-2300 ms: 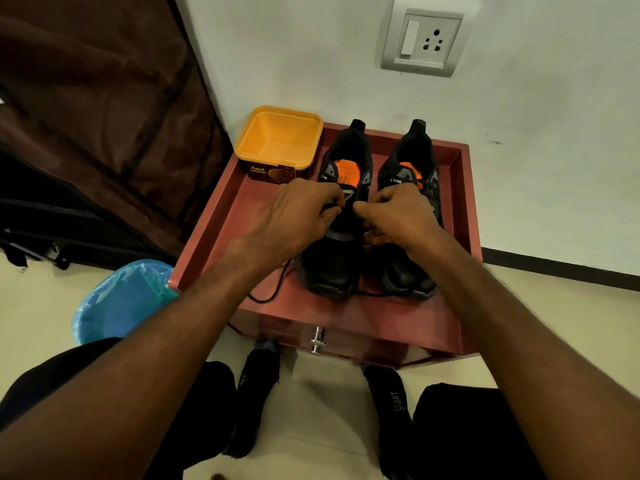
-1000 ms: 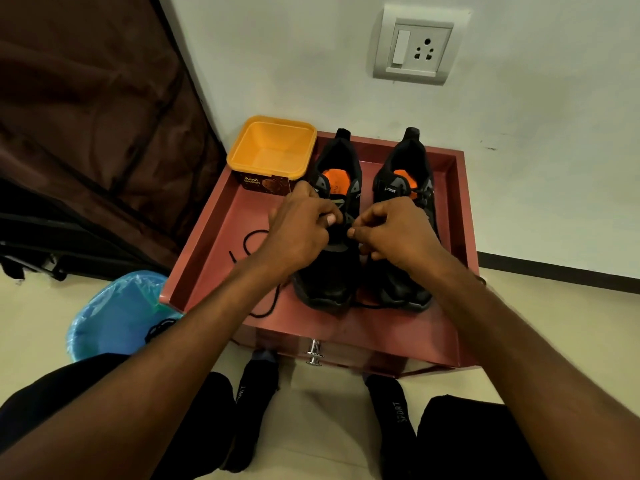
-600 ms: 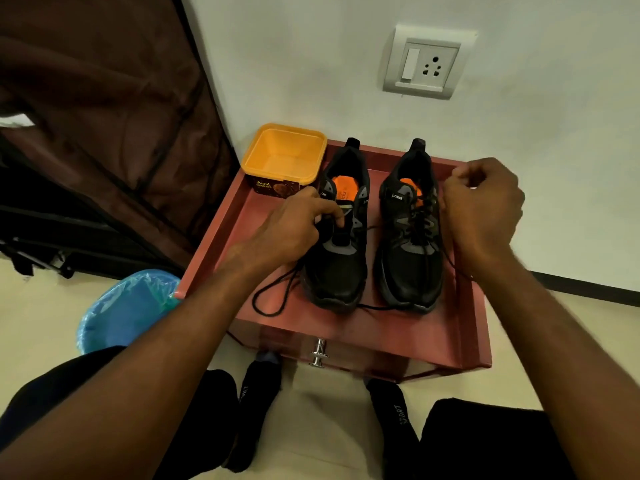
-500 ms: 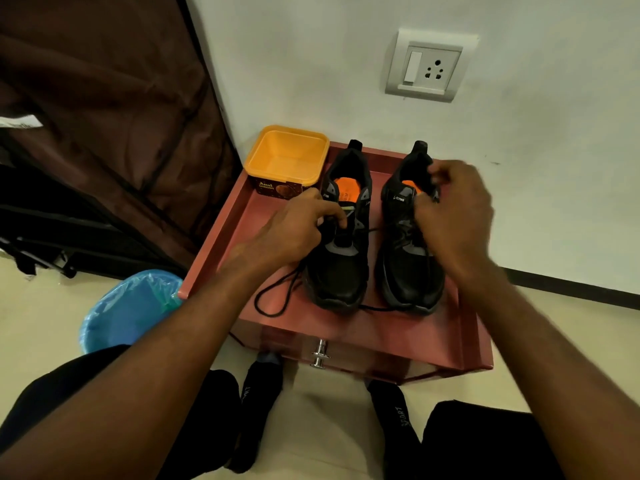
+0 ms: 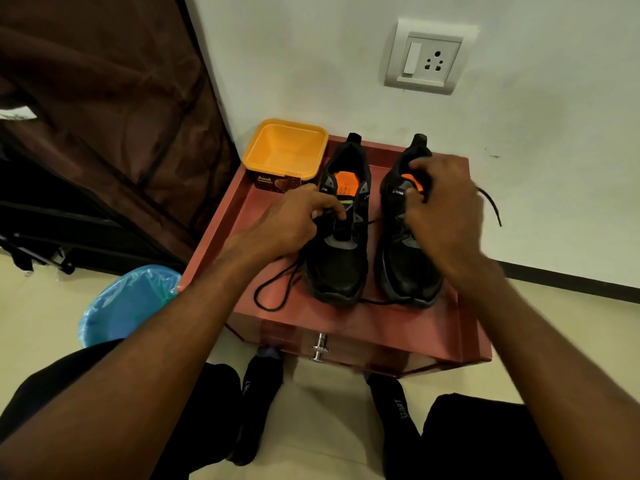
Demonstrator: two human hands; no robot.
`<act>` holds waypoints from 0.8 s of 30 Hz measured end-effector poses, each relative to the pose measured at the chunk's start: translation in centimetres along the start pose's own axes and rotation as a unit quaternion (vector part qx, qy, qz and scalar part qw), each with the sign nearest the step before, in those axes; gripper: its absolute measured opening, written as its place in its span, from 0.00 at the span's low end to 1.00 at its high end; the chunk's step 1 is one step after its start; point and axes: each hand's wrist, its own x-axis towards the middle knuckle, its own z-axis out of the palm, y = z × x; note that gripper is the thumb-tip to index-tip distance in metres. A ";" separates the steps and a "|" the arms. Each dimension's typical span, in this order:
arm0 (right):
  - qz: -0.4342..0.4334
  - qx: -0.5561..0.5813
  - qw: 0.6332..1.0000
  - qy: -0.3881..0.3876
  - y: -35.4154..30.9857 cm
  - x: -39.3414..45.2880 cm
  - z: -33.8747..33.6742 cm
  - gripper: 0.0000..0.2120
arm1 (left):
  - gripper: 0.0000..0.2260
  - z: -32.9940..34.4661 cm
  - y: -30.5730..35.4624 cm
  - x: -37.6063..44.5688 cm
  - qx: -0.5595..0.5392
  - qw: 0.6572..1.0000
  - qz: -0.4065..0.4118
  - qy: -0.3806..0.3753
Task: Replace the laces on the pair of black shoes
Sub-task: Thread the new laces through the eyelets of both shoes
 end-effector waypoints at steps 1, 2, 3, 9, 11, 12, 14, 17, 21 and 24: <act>-0.026 -0.010 0.997 -0.078 -0.4 -0.5 1.0 0.15 | 0.29 0.1 0.0 0.0 0.004 1.000 0.001 0.001; -0.032 -0.018 0.987 -0.158 -0.7 -1.0 2.0 0.16 | 0.29 0.1 -0.1 0.0 0.007 1.000 0.003 0.002; -0.022 -0.026 0.975 -0.221 -0.8 -1.4 2.7 0.15 | 0.30 0.1 -0.2 0.1 0.006 1.000 0.003 0.003; 0.119 -0.022 0.991 0.051 0.7 0.5 -0.6 0.08 | 0.30 0.2 -1.0 0.1 -0.020 1.000 -0.005 -0.011; 0.103 -0.041 0.990 0.087 1.0 0.8 -1.3 0.11 | 0.34 0.5 -1.4 0.3 -0.030 0.999 -0.003 -0.018; 0.066 -0.028 0.996 0.060 0.5 0.5 -1.1 0.13 | 0.37 0.8 -1.7 0.5 -0.039 0.999 -0.003 -0.021; -0.019 -0.002 0.998 -0.058 -0.6 -0.4 0.2 0.14 | 0.40 1.2 -2.5 0.8 -0.053 0.998 -0.002 -0.024; -0.034 -0.045 0.972 -0.226 -1.1 -1.5 2.0 0.10 | 0.36 1.0 -1.9 0.8 -0.037 0.999 -0.001 -0.025; 0.057 -0.075 0.994 -0.053 0.2 -0.2 0.3 0.06 | 0.30 0.7 -1.2 0.5 -0.035 0.999 -0.006 -0.029; 0.092 -0.105 0.990 0.010 0.7 0.4 -0.7 0.12 | 0.31 0.7 -1.2 0.4 -0.041 0.999 -0.002 -0.026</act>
